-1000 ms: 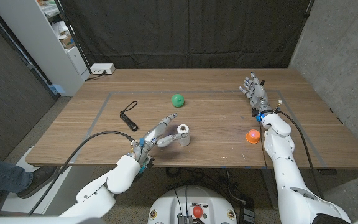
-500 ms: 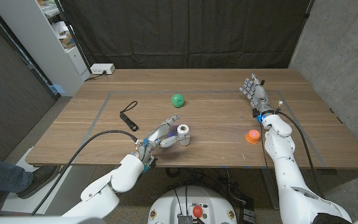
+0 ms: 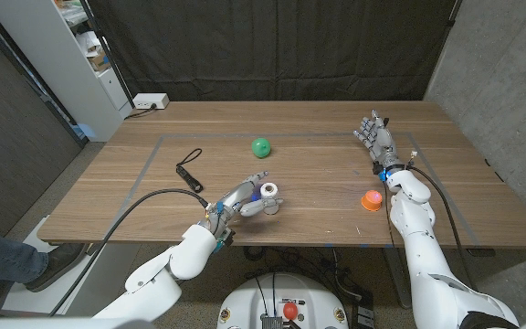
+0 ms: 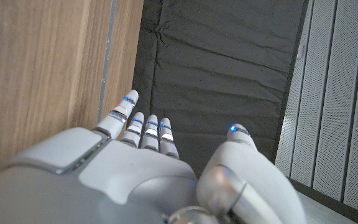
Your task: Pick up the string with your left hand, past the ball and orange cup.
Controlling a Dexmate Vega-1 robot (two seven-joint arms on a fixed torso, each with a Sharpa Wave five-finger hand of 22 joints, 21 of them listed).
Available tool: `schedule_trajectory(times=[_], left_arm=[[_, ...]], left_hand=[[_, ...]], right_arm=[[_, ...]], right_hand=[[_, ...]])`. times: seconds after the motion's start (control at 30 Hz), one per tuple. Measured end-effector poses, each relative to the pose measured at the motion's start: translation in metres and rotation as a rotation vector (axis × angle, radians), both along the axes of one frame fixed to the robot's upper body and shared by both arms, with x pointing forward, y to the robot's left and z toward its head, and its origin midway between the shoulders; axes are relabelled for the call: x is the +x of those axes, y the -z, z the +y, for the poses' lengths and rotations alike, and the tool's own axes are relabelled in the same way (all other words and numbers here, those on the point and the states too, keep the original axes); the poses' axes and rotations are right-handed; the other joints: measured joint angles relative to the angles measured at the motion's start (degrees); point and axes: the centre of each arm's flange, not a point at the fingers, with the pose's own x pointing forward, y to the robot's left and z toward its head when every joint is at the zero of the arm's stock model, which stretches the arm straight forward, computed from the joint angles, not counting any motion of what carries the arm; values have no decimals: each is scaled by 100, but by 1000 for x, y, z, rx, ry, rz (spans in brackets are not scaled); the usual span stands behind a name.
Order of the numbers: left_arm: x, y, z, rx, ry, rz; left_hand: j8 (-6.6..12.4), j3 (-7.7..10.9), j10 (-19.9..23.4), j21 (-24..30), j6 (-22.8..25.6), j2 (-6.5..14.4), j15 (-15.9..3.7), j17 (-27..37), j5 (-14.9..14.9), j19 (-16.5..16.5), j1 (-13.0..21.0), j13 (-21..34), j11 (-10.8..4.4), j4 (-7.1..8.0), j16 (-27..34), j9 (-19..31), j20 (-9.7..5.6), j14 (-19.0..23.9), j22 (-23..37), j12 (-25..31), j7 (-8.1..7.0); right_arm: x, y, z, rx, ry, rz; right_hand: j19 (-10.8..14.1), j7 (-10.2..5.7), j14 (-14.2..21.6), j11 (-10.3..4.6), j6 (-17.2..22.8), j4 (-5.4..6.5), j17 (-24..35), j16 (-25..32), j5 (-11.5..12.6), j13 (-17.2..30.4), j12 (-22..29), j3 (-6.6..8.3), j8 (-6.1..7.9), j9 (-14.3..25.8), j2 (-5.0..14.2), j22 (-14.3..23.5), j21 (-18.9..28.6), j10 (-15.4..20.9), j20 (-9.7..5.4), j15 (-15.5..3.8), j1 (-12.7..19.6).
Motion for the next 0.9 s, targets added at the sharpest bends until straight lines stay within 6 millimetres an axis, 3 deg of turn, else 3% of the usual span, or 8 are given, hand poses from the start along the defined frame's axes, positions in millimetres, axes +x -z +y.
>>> schedule_trajectory(times=[0.23, 0.57, 0.9], left_arm=[[2, -3, -2, 14, -6, 7], [5, -8, -4, 28, -14, 14], [7, -11, -4, 28, -33, 14]], left_hand=[[45, -43, 397, 37, 315, 30, -66, 0, 0, 201, 76, 0, -117, -7, 64, 0, 52, 382, 30, 118, 30], [203, -41, 1173, 207, 1055, 130, -239, 25, -26, 785, 368, 30, -260, -7, 184, 47, 54, 1141, 56, 327, 93], [482, -98, 2326, 559, 2256, 330, -631, 57, -166, 1683, 889, 132, -627, -33, 429, 92, 58, 2391, 136, 641, -128]], right_arm=[[1, 3, -2, 9, 1, 2], [3, 4, -4, 17, 6, 3], [5, 5, -3, 24, 7, 4]], right_hand=[[0, 0, 0, 0, 0, 16, 0, 0, 24, 0, 0, -16, 0, 0, 0, 0, 0, 0, 0, 0, 0], [0, 0, 0, 0, 0, 23, 0, 0, 24, 0, 0, -23, 0, 0, 0, 29, 0, 0, 0, 0, 0], [31, 0, 0, 0, 0, 0, 0, 0, 24, 0, 0, -47, 0, 0, 0, 29, 0, 0, 31, 0, 0]])
